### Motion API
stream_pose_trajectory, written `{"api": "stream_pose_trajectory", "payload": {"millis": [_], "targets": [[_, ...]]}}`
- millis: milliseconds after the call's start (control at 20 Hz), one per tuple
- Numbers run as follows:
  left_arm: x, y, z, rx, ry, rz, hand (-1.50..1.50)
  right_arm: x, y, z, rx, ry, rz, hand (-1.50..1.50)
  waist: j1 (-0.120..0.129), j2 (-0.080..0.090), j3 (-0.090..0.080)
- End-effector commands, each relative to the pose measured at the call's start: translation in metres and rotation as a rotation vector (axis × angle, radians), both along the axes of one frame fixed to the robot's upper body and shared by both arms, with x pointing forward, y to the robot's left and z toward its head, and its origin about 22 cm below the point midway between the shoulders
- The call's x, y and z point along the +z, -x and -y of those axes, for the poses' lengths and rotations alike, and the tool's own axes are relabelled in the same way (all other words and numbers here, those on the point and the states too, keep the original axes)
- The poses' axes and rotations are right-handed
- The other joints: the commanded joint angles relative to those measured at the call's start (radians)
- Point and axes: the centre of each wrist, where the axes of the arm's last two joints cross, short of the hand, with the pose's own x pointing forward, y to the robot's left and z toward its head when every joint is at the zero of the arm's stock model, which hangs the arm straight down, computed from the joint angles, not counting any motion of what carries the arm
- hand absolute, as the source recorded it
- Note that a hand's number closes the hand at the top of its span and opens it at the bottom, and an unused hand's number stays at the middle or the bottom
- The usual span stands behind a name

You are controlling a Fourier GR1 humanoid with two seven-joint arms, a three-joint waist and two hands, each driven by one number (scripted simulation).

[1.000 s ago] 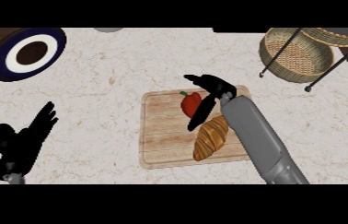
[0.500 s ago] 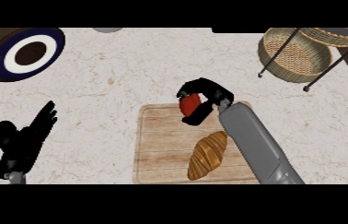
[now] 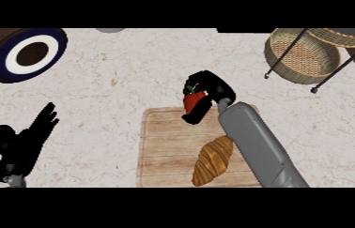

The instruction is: Pick the bell pepper from the cutting board and place it in the tiered basket

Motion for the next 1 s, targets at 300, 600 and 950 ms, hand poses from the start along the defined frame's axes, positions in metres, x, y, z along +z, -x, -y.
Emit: {"api": "stream_pose_trajectory", "payload": {"millis": [300,600,950], "targets": [[0.002,-0.011,0.014,-0.031,-0.006,-0.044,0.0,0.083,0.002,-0.091,-0.444,0.481,0.36,1.5,0.036,-0.01,-0.008],[0.002,-0.005,-0.005,0.014,0.004,-0.046,0.0,0.147,0.016,-0.127,-0.641,0.532,0.569,1.5,-0.003,-0.011,-0.006],[-0.004,0.012,-0.009,0.019,0.006,-0.052,0.0,0.194,0.015,-0.133,-0.733,0.534,0.661,1.5,0.0,-0.001,-0.004]]}}
